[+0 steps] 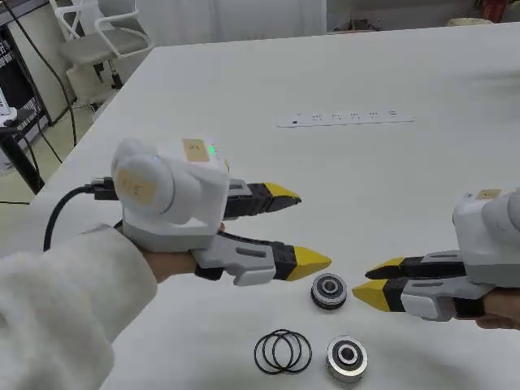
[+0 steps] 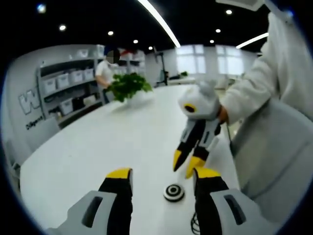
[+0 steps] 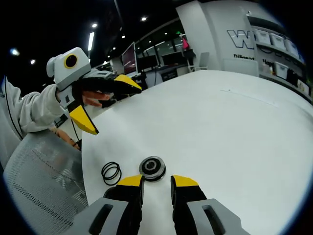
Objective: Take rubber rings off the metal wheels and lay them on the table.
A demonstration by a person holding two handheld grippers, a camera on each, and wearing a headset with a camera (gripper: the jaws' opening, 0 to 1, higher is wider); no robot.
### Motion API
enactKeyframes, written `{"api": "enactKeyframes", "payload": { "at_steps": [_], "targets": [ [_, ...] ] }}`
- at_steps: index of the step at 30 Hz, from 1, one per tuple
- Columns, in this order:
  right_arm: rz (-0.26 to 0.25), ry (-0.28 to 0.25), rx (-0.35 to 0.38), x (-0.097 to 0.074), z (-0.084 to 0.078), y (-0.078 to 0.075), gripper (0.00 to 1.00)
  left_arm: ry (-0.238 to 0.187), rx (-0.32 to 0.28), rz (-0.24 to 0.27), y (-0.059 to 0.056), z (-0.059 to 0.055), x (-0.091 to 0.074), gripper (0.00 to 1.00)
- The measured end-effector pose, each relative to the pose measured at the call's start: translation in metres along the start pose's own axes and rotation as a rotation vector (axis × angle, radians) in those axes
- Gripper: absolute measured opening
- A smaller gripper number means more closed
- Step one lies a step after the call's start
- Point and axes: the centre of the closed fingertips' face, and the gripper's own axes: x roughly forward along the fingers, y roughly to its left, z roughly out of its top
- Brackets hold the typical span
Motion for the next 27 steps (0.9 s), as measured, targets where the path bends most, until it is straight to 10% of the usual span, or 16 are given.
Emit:
{"api": "enactKeyframes", "payload": {
  "at_steps": [17, 27],
  "targets": [
    [0.039, 0.054, -0.062, 0.022, -0.012, 0.005, 0.22, 0.140, -0.026, -0.090, -0.017, -0.064, 0.045, 0.27],
    [0.034, 0.054, -0.090, 0.028, -0.012, 0.006, 0.24, 0.131, -0.078, -0.078, -0.015, -0.072, 0.050, 0.19]
  ]
}}
